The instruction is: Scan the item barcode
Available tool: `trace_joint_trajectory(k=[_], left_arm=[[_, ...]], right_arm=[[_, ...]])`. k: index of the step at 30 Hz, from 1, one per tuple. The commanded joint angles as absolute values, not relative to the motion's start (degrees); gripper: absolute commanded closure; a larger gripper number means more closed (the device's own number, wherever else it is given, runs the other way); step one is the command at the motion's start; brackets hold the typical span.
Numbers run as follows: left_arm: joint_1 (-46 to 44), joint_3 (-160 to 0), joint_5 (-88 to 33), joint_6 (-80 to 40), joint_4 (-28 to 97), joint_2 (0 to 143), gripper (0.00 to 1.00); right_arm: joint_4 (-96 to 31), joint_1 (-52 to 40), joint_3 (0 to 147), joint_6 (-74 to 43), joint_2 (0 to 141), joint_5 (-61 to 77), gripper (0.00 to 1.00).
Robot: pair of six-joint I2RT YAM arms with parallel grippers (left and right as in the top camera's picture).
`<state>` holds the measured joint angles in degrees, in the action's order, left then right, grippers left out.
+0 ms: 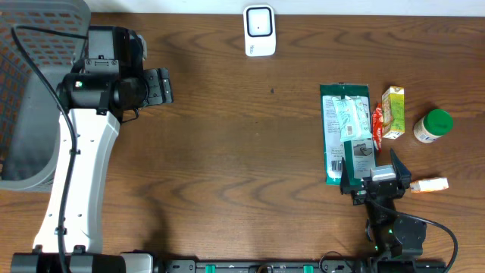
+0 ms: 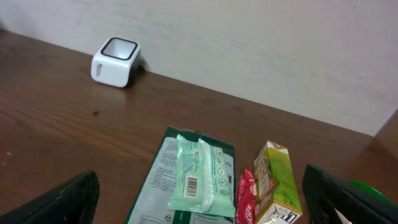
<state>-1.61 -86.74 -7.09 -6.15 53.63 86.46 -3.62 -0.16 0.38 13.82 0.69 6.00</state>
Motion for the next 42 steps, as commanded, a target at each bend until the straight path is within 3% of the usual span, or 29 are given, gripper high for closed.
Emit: trace_joint_trajectory(k=[1, 16, 35, 42], left_arm=[[-1.3, -86.4, -6.4, -6.0, 53.8, 86.1, 0.17], [-1.3, -86.4, -6.4, -6.0, 53.8, 83.6, 0.17], [-1.4, -86.0, -4.4, -4.4, 54.4, 43.9, 0.17], [-1.3, -78.8, -3.3, -4.5, 55.0, 30.0, 0.17]], right_arm=[[-3.8, 0.1, 0.3, 12.9, 0.3, 6.3, 0.01], [-3.8, 0.1, 0.3, 12.9, 0.3, 6.3, 0.01], [-3.8, 0.1, 0.3, 12.9, 0.3, 6.3, 0.01], [-3.8, 0.1, 0.3, 12.9, 0.3, 6.3, 0.01]])
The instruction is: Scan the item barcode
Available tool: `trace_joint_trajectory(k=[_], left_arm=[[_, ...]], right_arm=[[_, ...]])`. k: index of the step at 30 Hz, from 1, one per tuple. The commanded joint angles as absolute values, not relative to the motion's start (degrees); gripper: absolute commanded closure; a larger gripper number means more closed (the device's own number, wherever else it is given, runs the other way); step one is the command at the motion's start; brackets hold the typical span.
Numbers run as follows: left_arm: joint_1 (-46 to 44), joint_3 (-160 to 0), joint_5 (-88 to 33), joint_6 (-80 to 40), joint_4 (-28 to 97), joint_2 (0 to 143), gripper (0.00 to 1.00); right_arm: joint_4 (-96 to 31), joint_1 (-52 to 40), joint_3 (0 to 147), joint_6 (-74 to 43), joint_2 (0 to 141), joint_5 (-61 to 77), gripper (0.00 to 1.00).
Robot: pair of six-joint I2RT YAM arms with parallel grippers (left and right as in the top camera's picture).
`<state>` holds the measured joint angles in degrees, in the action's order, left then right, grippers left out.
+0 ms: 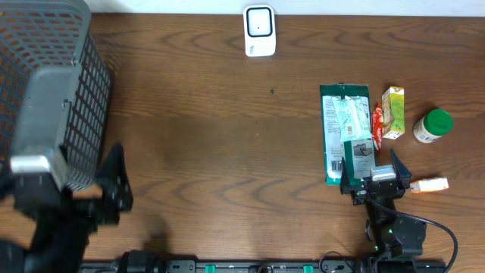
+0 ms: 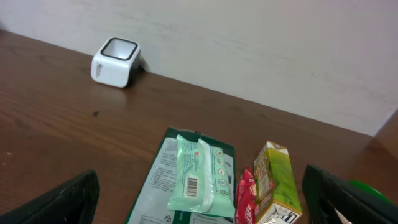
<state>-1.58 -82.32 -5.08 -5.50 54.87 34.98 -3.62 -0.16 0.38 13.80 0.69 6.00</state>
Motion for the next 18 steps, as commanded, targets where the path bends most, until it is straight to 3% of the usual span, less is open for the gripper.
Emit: trace_joint_trajectory(k=[1, 10, 18], left_arm=[[-1.3, -77.3, -2.9, -4.5, 55.0, 28.0, 0.17], [-1.3, -62.3, -1.9, -4.5, 51.7, 10.3, 0.17], [-1.3, -46.1, -3.0, -4.8, 30.2, 1.4, 0.17]], right_arm=[[-3.8, 0.1, 0.3, 12.9, 0.3, 6.3, 0.01], [-3.8, 0.1, 0.3, 12.9, 0.3, 6.3, 0.01], [-3.8, 0.1, 0.3, 12.9, 0.3, 6.3, 0.01]])
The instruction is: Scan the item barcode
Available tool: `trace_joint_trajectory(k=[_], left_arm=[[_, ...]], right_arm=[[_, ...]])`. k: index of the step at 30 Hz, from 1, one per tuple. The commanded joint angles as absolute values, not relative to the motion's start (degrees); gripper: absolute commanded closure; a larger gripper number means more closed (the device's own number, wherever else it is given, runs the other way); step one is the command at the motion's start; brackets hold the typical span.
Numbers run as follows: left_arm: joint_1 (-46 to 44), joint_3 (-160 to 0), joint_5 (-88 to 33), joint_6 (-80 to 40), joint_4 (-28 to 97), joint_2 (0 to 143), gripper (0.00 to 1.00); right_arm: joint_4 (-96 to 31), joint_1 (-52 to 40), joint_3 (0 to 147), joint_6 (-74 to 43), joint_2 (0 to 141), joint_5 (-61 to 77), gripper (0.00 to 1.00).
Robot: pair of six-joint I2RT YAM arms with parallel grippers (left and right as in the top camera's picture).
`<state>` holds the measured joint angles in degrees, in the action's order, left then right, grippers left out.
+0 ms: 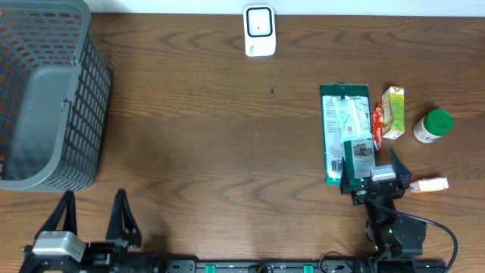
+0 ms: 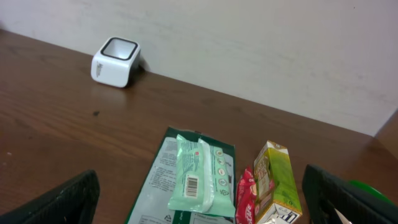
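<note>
The white scanner [image 1: 258,30] stands at the table's far edge, its window facing up [image 2: 115,61]. At the right lie a green pouch [image 1: 333,136] with a mint wipes pack [image 2: 198,174] on top, barcode showing. Beside them are a red packet [image 2: 247,198] and a green-yellow carton [image 2: 277,180]. My right gripper [image 1: 370,165] hovers open over the pouch's near end, holding nothing, its dark fingers [image 2: 65,199] at the right wrist view's lower corners. My left gripper [image 1: 92,216] stands open at the front left, far from the items.
A grey mesh basket [image 1: 83,83] fills the left side. A green-lidded bottle [image 1: 433,126] stands at the far right, and a small orange-and-white item [image 1: 429,184] lies near the right gripper. Bare wood lies between scanner and items.
The left arm has drawn back from the basket's near corner to the table's front edge, its gripper open. The right gripper and the items have not moved.
At first the left arm reached over the basket, its gripper beside the basket's far right corner. Then it was low at the front left, blurred. Now it rests at the front edge. The right gripper has stayed open over the pouch throughout.
</note>
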<state>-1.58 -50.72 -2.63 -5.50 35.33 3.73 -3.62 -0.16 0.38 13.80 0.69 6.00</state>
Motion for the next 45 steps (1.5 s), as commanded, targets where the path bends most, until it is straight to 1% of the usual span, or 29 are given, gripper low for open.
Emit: trace_joint_trajectory(k=[1, 6, 12, 15, 18, 27, 30, 31, 41, 45], left_arm=[[-1.3, -43.6, -3.6, -4.8, 25.9, 0.4, 0.17], [-1.7, -34.1, -4.0, -6.7, 8.8, 0.2, 0.17], [-1.7, -18.8, -4.0, -10.8, -15.8, 0.2, 0.17], [-1.7, -12.6, -4.0, -12.6, -22.7, 0.2, 0.17], [-1.7, -7.1, -4.0, -15.0, -26.4, 0.1, 0.17], [-1.7, -0.3, -4.0, -15.3, -27.1, 0.1, 0.17], [-1.7, -0.2, -3.8, -15.3, -22.4, 0.1, 0.17], [-1.7, -0.2, -3.1, -15.3, -18.7, 0.1, 0.17], [-1.7, -0.2, 4.7, -15.1, 4.0, 0.1, 0.17], [-1.7, -0.2, 4.6, -11.6, 3.8, 0.1, 0.17]], right_arm=[[-3.8, 0.1, 0.3, 12.9, 0.3, 6.3, 0.01], [-3.8, 0.1, 0.3, 12.9, 0.3, 6.3, 0.01], [-3.8, 0.1, 0.3, 12.9, 0.3, 6.3, 0.01], [-3.8, 0.1, 0.3, 12.9, 0.3, 6.3, 0.01], [-3.8, 0.1, 0.3, 12.9, 0.3, 6.3, 0.01], [-3.8, 0.1, 0.3, 12.9, 0.3, 6.3, 0.01], [-3.8, 0.1, 0.3, 12.9, 0.3, 6.3, 0.01], [-3.8, 0.1, 0.3, 12.9, 0.3, 6.3, 0.01], [-3.8, 0.1, 0.3, 12.9, 0.3, 6.3, 0.01], [-3.8, 0.1, 0.3, 12.9, 0.3, 6.3, 0.01]])
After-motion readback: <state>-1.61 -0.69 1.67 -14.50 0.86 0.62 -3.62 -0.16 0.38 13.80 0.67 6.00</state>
